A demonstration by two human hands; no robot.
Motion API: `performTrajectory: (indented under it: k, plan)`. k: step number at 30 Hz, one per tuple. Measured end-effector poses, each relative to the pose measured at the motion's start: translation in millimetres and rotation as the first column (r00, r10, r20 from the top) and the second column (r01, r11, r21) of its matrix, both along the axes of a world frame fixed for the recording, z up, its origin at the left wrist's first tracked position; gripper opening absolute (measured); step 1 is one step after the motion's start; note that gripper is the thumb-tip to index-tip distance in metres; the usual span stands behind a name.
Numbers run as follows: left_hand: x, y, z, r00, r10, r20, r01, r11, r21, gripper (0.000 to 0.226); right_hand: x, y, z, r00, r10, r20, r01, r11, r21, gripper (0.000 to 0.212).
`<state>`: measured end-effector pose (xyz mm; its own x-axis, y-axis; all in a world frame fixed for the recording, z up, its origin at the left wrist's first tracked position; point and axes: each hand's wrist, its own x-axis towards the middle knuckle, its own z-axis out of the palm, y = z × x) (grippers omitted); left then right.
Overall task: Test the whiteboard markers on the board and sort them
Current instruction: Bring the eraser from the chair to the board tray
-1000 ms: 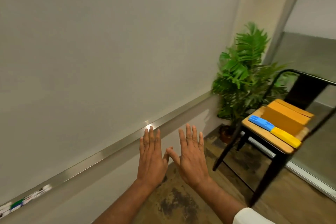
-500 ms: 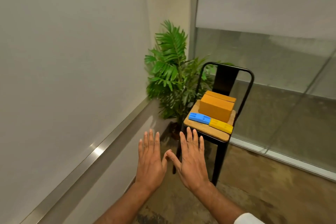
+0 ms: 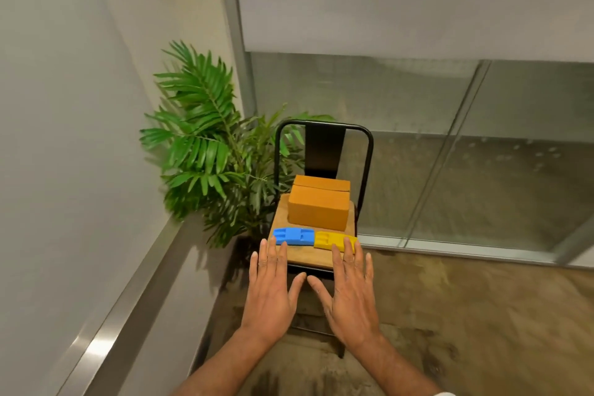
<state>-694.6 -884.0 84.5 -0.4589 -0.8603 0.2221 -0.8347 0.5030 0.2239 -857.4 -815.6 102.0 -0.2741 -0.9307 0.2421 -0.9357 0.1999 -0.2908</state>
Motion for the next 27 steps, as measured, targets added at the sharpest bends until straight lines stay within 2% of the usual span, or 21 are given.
performTrajectory:
  k: [8,15,21,23,25,27]
  plan:
    - [-71,-59,-35,0.998,-0.047,0.032,0.044,0.995,0.088,0.076,-91,-55,-34,1.000,-0.007,0.022,0.006,0.998,0.062,0.084]
    - [-119,-100,-67,0.976,-0.066,0.209,0.014,0.971,0.240,0.070,-148,-101,-60,0.999,0.031,0.020,-0.034,0.988,0.150,0.078]
    - [-144,-144,-102,0.965,-0.162,0.208,0.103,0.959,0.265,0.076,-164,-137,-99,0.996,0.052,0.072,-0.068,0.969,0.238,0.077]
    - [-151,-156,-110,0.954,-0.223,0.200,0.143,0.926,0.350,0.079,-166,-148,-111,0.993,0.060,0.105,-0.087,0.957,0.276,0.075]
    - [-157,-167,-121,0.944,-0.248,0.219,0.146,0.906,0.397,0.063,-166,-157,-124,0.990,0.064,0.130,-0.102,0.942,0.320,0.071]
    - [-163,-176,-131,0.941,-0.266,0.211,0.156,0.891,0.427,0.056,-167,-167,-137,0.988,0.070,0.140,-0.116,0.927,0.357,0.067]
